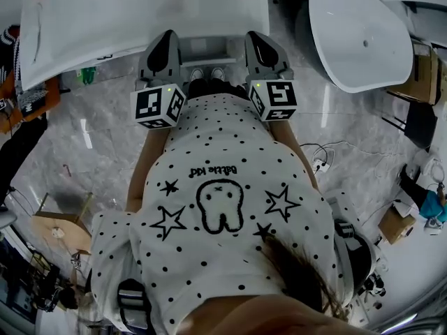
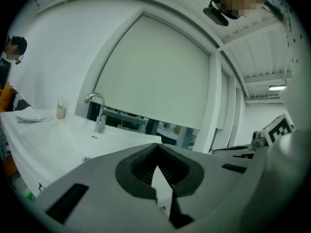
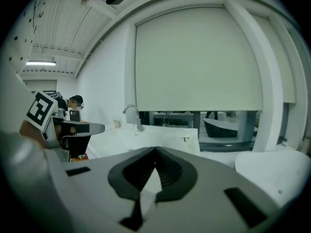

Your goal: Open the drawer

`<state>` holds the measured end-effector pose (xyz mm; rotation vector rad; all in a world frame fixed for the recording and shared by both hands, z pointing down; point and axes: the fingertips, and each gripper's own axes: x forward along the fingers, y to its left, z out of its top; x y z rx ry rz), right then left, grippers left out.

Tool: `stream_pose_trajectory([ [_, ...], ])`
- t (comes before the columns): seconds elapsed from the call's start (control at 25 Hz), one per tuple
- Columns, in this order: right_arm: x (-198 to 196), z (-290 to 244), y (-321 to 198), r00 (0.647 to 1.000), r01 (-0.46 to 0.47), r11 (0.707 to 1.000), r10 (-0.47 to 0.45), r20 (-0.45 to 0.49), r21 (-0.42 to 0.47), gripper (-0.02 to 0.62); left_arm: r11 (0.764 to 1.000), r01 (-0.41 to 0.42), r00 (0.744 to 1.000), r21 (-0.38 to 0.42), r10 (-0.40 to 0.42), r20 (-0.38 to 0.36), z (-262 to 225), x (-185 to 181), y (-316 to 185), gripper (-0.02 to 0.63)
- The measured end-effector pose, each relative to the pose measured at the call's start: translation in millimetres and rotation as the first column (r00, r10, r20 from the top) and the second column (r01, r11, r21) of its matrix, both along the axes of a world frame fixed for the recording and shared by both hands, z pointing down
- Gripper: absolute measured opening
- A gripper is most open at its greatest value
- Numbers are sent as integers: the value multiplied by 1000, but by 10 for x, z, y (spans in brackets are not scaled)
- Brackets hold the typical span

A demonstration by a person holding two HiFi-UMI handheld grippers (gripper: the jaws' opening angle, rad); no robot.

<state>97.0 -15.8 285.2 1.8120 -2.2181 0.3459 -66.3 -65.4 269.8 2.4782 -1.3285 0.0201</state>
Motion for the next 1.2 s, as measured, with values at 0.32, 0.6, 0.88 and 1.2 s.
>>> stream_pose_trajectory([
  [0.32,36,-234,-14,999,-35,998,34,31,51,14,999,-29,999,30,29,18,-175,-108,91,5],
  [0.6,-124,-152,-43,1000,17,999,-18,25,27,14,998,-57,998,10,57,16,-212,-108,52,5],
  [0.88,-309,-197,-59,989,126,992,-122,-83,34,14,991,-131,989,11,130,64,-219,185,69,5],
  [1.2,-328,-175,-87,985,150,988,-147,-87,37,14,988,-151,986,41,148,82,-242,258,59,5],
])
